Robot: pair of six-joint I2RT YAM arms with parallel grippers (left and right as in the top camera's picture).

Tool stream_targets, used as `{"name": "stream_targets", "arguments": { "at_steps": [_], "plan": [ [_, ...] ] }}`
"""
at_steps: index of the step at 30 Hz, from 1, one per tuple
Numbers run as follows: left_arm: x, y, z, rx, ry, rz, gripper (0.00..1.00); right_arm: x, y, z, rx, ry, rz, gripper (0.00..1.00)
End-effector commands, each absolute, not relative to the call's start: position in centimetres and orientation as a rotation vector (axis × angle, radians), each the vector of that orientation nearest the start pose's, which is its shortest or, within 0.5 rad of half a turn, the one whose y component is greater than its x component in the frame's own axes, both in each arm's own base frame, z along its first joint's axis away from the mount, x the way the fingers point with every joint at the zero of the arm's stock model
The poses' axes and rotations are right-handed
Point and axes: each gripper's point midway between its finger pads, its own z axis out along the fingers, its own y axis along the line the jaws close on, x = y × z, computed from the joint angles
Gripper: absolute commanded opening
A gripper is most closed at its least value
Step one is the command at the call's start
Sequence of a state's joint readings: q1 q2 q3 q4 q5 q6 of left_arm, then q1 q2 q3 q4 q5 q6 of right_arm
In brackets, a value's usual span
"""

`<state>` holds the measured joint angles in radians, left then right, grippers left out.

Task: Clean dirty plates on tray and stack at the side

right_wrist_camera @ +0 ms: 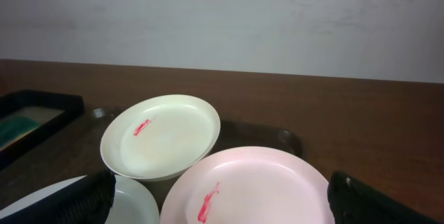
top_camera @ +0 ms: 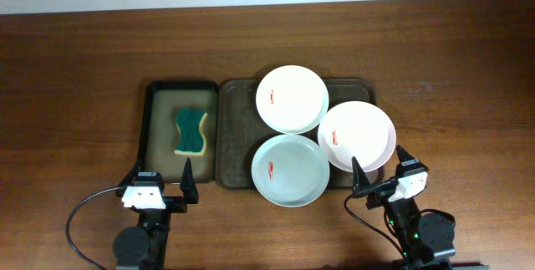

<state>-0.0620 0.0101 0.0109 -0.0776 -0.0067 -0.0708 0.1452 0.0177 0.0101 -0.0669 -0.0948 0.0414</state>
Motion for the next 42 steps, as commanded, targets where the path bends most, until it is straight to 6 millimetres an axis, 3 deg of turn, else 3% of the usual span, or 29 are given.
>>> {"name": "stream_targets", "arguments": {
  "at_steps": [1,16,19,21,24,25,26,29,31,33,35,36,39,40,42],
  "plan": [
    [24.6,-1.4,15.6,-0.001,1.653,-0.088,0.99,24.0,5.3,15.7,-0.16,1.641,0.224,0.98],
    [24.6,-1.5,15.6,0.001,1.653,-0.091,0.99,24.0,5.3,15.7,-0.161,1.641,0.224,0.98],
    [24.6,-2.1,17.3,0.029,1.584,-0.122,0.99,24.0,5.3,15.8,-0.161,1.639,0.225,0.98],
    [24.3,-3.6,19.2,0.1,1.507,-0.188,0.99,23.9,6.0,15.9,-0.194,1.632,0.261,0.98],
    [23.4,-3.9,23.4,0.122,1.43,-0.202,0.99,23.6,6.1,16.8,-0.2,1.623,0.268,0.98],
    [22.5,-3.8,26.1,0.121,1.413,-0.2,0.99,23.4,5.9,18.5,-0.192,1.601,0.259,0.98],
    [22.1,-3.6,27.4,0.111,1.413,-0.191,0.99,23.2,5.6,19.4,-0.178,1.594,0.244,0.98],
    [21.0,-2.9,33.4,0.082,1.424,-0.165,0.99,22.2,3.8,24.5,-0.105,1.585,0.17,0.98],
    [21.2,-2.9,37.1,0.081,1.456,-0.167,1.0,21.9,3.7,27.8,-0.076,1.621,0.192,0.99],
    [22.5,-3.0,38.9,0.079,1.526,-0.168,0.99,22.7,3.8,30.1,-0.06,1.688,0.206,0.99],
    [24.4,-3.0,38.8,0.073,1.625,-0.165,0.99,23.9,4.0,31.6,-0.062,1.794,0.198,0.98],
    [25.8,-3.0,37.8,0.078,1.715,-0.151,0.99,24.8,4.1,32.1,-0.064,1.879,0.191,0.98],
    [29.0,-3.3,32.3,0.113,2.012,-0.132,0.99,28.4,4.7,31.7,-0.071,2.213,0.165,0.98],
    [30.0,-4.6,30.5,0.158,2.083,-0.213,0.99,29.7,5.2,31.4,-0.081,2.287,0.177,0.98],
    [30.0,-7.4,28.1,0.247,2.175,-0.404,0.99,32.1,7.2,29.9,-0.124,2.437,0.273,0.98]
  ]
}}
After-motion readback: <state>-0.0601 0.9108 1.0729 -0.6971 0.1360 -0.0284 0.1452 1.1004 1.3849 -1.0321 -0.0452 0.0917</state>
